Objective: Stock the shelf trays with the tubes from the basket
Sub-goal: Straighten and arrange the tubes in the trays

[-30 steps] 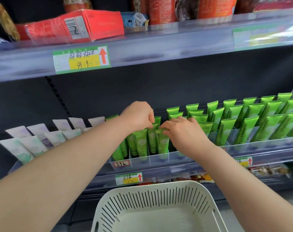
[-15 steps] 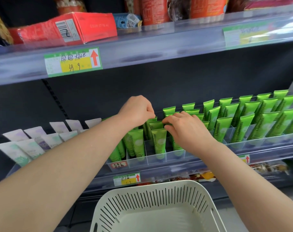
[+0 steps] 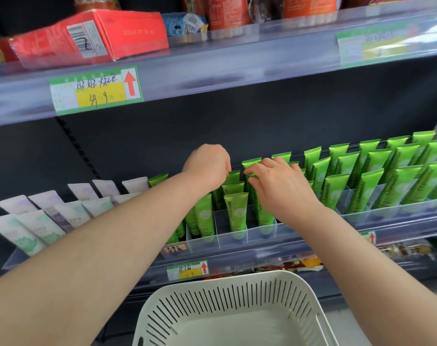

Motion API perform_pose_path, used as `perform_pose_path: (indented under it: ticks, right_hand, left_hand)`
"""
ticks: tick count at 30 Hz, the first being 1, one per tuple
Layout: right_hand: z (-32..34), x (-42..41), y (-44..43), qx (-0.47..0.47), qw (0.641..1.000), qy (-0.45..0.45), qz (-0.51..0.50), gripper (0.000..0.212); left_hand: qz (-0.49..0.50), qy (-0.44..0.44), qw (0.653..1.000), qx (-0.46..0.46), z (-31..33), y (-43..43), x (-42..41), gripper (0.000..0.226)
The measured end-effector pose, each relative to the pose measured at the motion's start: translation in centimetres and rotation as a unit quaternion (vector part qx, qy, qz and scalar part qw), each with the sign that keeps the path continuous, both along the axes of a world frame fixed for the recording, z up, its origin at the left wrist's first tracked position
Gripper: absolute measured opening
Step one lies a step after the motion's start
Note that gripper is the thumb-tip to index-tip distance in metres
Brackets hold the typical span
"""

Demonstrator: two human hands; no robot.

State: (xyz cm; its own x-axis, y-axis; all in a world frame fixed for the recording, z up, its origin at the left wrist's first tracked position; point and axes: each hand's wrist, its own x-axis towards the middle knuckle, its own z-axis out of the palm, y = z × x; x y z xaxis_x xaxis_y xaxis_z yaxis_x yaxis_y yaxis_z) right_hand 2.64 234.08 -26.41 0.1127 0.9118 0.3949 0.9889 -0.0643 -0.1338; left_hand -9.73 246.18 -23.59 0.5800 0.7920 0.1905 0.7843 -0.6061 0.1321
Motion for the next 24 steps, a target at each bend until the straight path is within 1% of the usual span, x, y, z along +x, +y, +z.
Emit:
perform_pose_path:
  ticks: [2, 3, 5, 6, 8, 11, 13, 15, 17, 21, 24]
  right_hand:
    - [0.1, 0.0, 0.2, -0.003, 1.0, 0.001, -0.001, 0.031]
    - [0.1, 0.1, 0.4, -0.003, 1.0, 0.002, -0.002, 0.031]
    - [0.0, 0.0, 0.7, -0.004, 1.0, 0.004, -0.002, 0.031]
    - [0.0, 0.0, 0.9, -0.004, 1.0, 0.005, -0.001, 0.031]
    - [-0.1, -0.1, 1.2, -0.002, 1.0, 0.007, 0.002, 0.031]
    - [-0.2, -0.1, 1.6, 0.0, 1.0, 0.008, 0.001, 0.031]
    - [-0.2, 0.0, 1.7, 0.003, 1.0, 0.009, -0.001, 0.031]
    - [-0.3, 0.1, 1.7, 0.006, 1.0, 0.013, -0.003, 0.031]
    - [-0.4, 0.3, 1.7, 0.006, 1.0, 0.013, -0.005, 0.031]
    - [-0.6, 0.6, 1.7, 0.005, 1.0, 0.014, -0.007, 0.031]
    - [-0.5, 0.5, 1.7, 0.005, 1.0, 0.013, -0.007, 0.031]
  left_hand:
    - [-0.003, -0.016, 1.0, -0.025, 0.4, 0.2, -0.3, 0.007]
    - [-0.001, -0.035, 0.999, -0.035, 0.7, 0.4, -0.5, 0.007]
    - [0.014, -0.074, 0.997, -0.028, 1.3, 0.9, -1.0, 0.006]
    - [0.023, -0.077, 0.997, -0.013, 1.5, 1.3, -1.2, 0.005]
    - [0.037, -0.052, 0.998, 0.008, 1.5, 1.9, -1.6, 0.01]
    - [0.041, 0.011, 0.999, 0.002, 1.2, 2.7, -1.6, 0.013]
    - [0.04, 0.024, 0.999, 0.002, 0.9, 2.9, -1.3, 0.014]
    - [0.036, 0.016, 0.999, 0.006, 0.6, 3.0, -0.9, 0.021]
    - [0.028, 0.0, 0.999, 0.016, 0.5, 2.8, -0.3, 0.024]
    - [0.012, -0.018, 1.0, 0.021, 0.2, 2.5, 0.7, 0.02]
    - [0.001, -0.029, 1.0, 0.0, 0.2, 2.3, 0.6, 0.014]
